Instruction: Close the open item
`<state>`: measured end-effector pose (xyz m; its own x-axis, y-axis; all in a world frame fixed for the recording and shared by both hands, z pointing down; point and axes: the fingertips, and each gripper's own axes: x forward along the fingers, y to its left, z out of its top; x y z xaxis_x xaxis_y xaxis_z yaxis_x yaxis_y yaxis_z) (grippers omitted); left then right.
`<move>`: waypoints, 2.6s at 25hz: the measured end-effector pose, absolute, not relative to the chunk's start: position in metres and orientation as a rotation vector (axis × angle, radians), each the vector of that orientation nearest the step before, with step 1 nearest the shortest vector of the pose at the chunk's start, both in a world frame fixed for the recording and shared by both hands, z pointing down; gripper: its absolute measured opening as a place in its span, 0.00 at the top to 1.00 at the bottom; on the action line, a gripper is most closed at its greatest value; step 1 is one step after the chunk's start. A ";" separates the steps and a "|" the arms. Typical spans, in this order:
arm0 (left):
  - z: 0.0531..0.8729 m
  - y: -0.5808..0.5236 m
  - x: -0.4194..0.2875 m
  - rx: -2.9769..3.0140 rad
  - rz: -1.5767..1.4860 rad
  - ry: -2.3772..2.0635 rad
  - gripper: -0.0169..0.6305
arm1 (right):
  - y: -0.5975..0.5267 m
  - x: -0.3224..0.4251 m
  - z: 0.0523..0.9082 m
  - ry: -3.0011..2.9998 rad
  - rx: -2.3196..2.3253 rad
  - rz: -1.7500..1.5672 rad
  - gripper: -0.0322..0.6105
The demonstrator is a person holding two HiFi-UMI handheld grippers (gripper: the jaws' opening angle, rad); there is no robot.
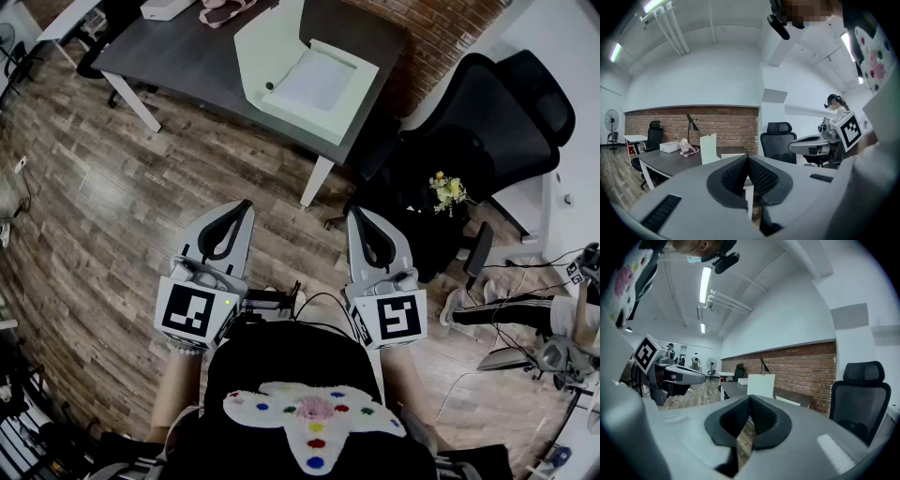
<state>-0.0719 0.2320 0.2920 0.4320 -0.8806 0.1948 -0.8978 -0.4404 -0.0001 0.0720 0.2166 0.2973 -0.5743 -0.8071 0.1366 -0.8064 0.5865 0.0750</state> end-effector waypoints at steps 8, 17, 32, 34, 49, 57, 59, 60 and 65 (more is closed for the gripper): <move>0.296 0.232 -0.077 2.564 0.265 -1.607 0.96 | 0.216 0.068 0.302 -2.649 1.356 -0.005 0.94; 0.297 0.233 -0.090 2.574 0.272 -1.606 0.96 | 0.216 0.067 0.299 -2.646 1.449 0.035 0.94; 0.293 0.244 -0.114 2.649 0.248 -1.542 0.96 | 0.236 0.047 0.298 -2.621 1.556 0.061 0.94; 0.293 0.248 -0.116 2.659 0.250 -1.530 0.96 | 0.241 0.043 0.297 -2.625 1.569 0.061 0.94; 0.295 0.241 -0.126 2.667 0.232 -1.528 0.96 | 0.238 0.036 0.306 -2.580 1.565 0.024 0.94; 0.296 0.206 -0.123 2.661 0.215 -1.546 0.96 | 0.204 0.039 0.304 -2.596 1.554 0.037 0.94; 0.295 0.194 -0.121 2.659 0.216 -1.556 0.96 | 0.192 0.042 0.305 -2.598 1.545 0.033 0.94; 0.295 0.188 -0.121 2.657 0.218 -1.562 0.96 | 0.186 0.043 0.306 -2.599 1.541 0.033 0.94; 0.297 0.153 -0.117 2.650 0.234 -1.604 0.96 | 0.147 0.050 0.313 -2.606 1.538 0.054 0.94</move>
<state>-0.1166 0.1534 0.2969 0.4558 -0.8780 0.1462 -0.8832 -0.4665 -0.0478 0.0500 0.1475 0.3131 -0.4785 -0.8702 0.1172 -0.8743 0.4845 0.0275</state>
